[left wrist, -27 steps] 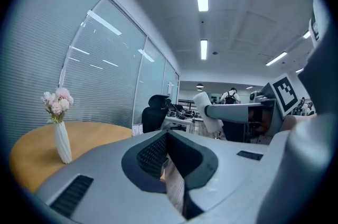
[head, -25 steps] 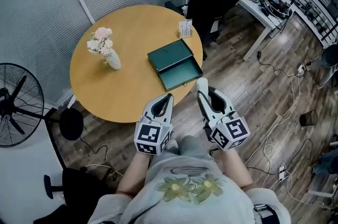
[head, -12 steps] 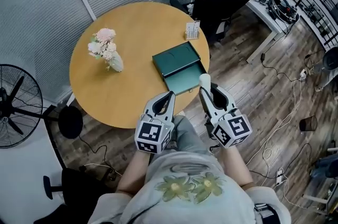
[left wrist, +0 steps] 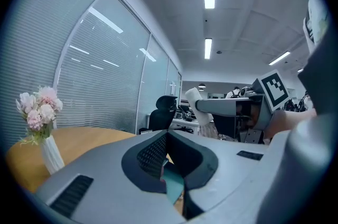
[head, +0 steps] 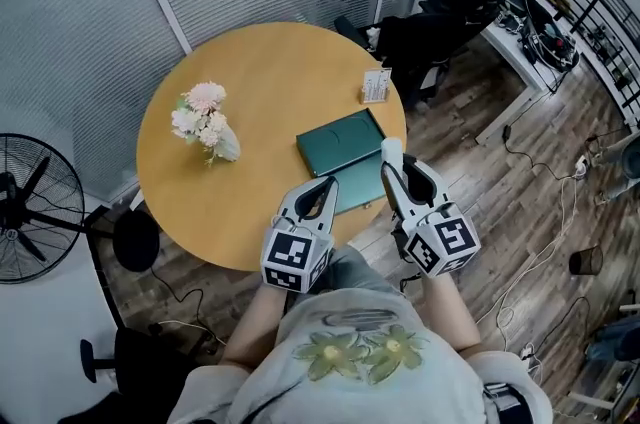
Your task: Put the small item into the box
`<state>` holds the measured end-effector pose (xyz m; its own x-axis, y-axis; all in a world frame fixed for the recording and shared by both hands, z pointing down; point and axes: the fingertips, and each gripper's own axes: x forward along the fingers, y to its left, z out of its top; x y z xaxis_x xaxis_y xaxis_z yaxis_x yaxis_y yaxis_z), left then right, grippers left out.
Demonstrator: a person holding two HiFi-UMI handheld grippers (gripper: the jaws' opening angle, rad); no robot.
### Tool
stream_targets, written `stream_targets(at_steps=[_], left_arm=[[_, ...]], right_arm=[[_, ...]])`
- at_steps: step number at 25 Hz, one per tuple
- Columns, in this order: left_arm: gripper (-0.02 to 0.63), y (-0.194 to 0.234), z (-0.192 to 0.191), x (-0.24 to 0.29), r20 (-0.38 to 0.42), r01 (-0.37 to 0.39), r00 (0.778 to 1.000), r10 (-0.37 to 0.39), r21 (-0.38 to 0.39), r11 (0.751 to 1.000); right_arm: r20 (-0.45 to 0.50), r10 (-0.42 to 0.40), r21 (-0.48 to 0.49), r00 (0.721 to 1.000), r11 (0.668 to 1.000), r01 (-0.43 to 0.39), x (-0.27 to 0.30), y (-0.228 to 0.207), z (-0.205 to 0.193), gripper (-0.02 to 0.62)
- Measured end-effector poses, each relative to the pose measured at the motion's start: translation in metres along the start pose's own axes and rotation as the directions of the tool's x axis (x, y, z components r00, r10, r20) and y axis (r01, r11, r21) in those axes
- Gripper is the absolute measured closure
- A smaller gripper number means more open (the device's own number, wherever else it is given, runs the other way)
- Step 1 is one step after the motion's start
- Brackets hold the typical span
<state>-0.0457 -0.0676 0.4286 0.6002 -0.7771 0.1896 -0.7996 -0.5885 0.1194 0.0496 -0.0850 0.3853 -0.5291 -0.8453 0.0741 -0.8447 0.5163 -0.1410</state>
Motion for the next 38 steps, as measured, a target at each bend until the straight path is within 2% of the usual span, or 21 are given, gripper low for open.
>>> stream_targets(at_steps=[11,24,38], left_arm=[[0.606,0.024,0.003,0.040,-0.026,-0.011,1.000,0.011,0.002,1.000],[0.606,0.036,-0.014,0.061,-0.072,-0.012,0.997,0.011,-0.019,1.000],[0.606,0.053,-0.013,0.067,-0.086,-0.037,0.996,0.035,-0.024,0.999]], right_arm=[[-0.001,0.013,0.000,1.000,1.000,-0.013,0.043,-0.035,0.007,0.462],[-0.068,0.020,0.008,0.998,1.000,-0.020,0.060,-0.051,-0.022,0.462],[-0.182,0.032,-0.024,0.983,0.999,-0.037,0.071,-0.054,-0.057,0.462]])
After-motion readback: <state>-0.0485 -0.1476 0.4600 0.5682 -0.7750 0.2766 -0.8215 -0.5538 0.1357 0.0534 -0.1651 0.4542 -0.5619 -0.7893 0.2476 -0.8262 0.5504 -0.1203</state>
